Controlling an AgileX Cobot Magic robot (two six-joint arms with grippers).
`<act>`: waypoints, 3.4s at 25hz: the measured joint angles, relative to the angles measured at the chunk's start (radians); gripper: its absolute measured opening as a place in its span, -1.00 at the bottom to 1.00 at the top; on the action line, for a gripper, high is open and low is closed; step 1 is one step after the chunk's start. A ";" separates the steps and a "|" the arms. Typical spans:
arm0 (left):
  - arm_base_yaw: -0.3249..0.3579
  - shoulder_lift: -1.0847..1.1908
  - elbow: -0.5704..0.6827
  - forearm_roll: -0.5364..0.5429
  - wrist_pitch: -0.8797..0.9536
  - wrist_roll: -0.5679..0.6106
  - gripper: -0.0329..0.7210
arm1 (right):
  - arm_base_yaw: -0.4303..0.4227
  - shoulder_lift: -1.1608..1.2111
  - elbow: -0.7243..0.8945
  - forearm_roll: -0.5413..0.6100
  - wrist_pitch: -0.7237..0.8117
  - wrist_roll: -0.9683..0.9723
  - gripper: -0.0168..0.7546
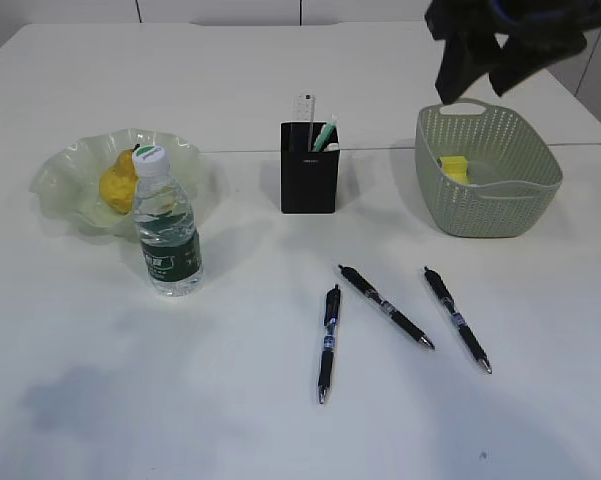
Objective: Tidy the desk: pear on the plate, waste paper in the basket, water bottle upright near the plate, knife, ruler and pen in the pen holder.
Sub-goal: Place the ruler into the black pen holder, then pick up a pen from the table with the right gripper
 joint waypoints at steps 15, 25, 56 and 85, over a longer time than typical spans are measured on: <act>0.000 0.000 0.000 0.000 0.000 0.000 0.31 | 0.000 0.126 0.321 -0.028 -0.134 0.116 0.13; 0.000 0.000 0.000 0.000 0.000 0.000 0.30 | -0.015 0.309 0.314 -0.045 -0.205 0.142 0.13; 0.000 0.000 0.000 0.002 -0.029 0.000 0.29 | -0.050 0.509 0.151 -0.029 -0.195 0.123 0.10; 0.002 0.000 0.000 0.002 -0.031 0.000 0.29 | -0.050 0.508 0.147 0.007 -0.202 0.054 -0.72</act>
